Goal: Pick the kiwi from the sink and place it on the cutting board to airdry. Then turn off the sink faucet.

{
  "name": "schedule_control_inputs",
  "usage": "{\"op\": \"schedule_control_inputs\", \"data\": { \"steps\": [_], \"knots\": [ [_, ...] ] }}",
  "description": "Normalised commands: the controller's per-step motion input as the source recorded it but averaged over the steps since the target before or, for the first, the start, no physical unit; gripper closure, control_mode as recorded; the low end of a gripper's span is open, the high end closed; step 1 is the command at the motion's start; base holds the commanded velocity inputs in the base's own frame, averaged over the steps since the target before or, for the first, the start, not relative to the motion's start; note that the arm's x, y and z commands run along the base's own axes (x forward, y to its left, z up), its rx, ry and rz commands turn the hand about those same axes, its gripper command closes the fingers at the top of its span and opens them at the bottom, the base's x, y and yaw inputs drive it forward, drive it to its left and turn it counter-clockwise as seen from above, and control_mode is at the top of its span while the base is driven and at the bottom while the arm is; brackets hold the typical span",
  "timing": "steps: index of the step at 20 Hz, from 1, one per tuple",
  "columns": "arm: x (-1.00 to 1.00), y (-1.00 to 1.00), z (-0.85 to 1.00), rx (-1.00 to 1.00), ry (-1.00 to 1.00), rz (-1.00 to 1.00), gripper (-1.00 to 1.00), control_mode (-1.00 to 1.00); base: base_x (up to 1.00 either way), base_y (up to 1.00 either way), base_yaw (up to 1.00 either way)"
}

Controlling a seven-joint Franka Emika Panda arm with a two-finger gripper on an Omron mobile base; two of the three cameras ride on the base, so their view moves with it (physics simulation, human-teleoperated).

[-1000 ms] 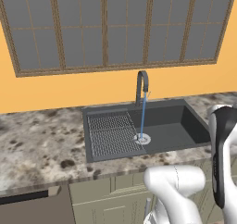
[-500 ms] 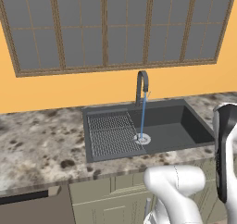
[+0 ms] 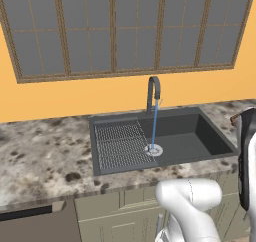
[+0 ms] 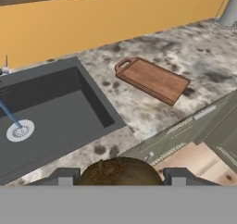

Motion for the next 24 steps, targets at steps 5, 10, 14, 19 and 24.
{"op": "schedule_control_inputs", "data": {
  "steps": [5,10,14,19,24],
  "knots": [
    [0.05,-0.36,-0.02,0.0,0.0,-0.05,1.0,-1.0,0.0,0.0,0.0],
    [0.1,-0.37,-0.02,0.0,0.0,-0.04,1.0,-1.0,0.0,0.0,0.0],
    [0.03,-0.34,0.0,0.0,0.0,-0.01,1.0,-1.0,0.0,0.0,0.0],
    [0.08,-0.37,0.0,0.0,0.0,0.0,1.0,-1.0,0.0,0.0,0.0],
    [0.13,-0.38,-0.04,0.0,0.01,0.0,1.0,-1.0,0.0,0.0,0.0]
  ]
}}
